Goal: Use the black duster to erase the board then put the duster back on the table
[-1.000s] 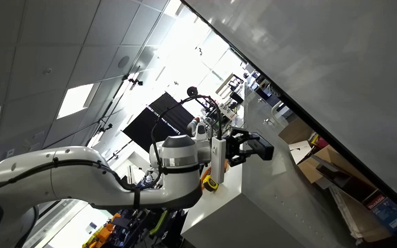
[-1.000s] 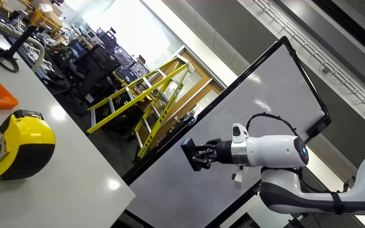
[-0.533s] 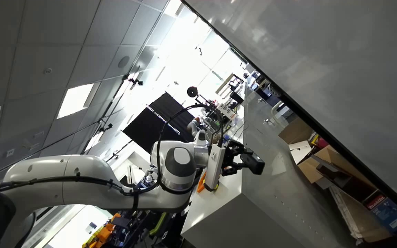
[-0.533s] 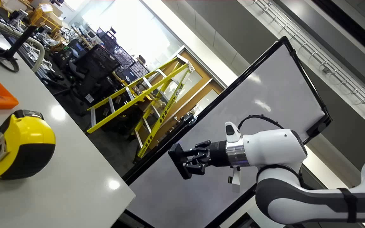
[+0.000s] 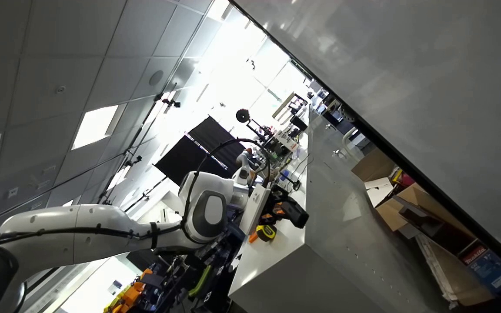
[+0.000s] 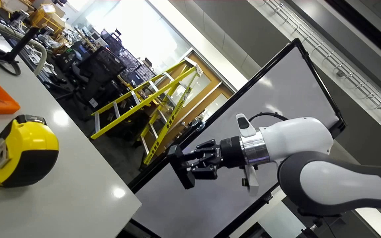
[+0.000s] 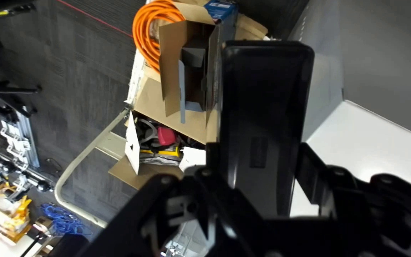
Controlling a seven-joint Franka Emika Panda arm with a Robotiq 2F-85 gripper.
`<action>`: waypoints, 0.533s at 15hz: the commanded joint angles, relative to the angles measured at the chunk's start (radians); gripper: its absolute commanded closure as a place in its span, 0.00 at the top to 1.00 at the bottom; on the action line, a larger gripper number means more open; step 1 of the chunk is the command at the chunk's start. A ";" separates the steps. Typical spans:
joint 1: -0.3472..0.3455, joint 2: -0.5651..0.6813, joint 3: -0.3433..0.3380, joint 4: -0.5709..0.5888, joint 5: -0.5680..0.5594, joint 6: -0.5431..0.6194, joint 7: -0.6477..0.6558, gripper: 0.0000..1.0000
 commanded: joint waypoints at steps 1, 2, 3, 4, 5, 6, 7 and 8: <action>0.041 -0.065 -0.020 0.034 0.136 -0.147 -0.141 0.29; 0.043 -0.068 -0.021 0.045 0.157 -0.174 -0.163 0.29; 0.058 -0.066 -0.034 0.057 0.172 -0.197 -0.177 0.29; 0.064 -0.054 -0.037 0.068 0.196 -0.206 -0.199 0.29; 0.068 -0.043 -0.040 0.077 0.216 -0.212 -0.217 0.29; 0.075 -0.025 -0.042 0.083 0.240 -0.205 -0.243 0.29; 0.078 -0.012 -0.042 0.087 0.260 -0.200 -0.264 0.29; 0.082 0.005 -0.040 0.090 0.282 -0.191 -0.289 0.29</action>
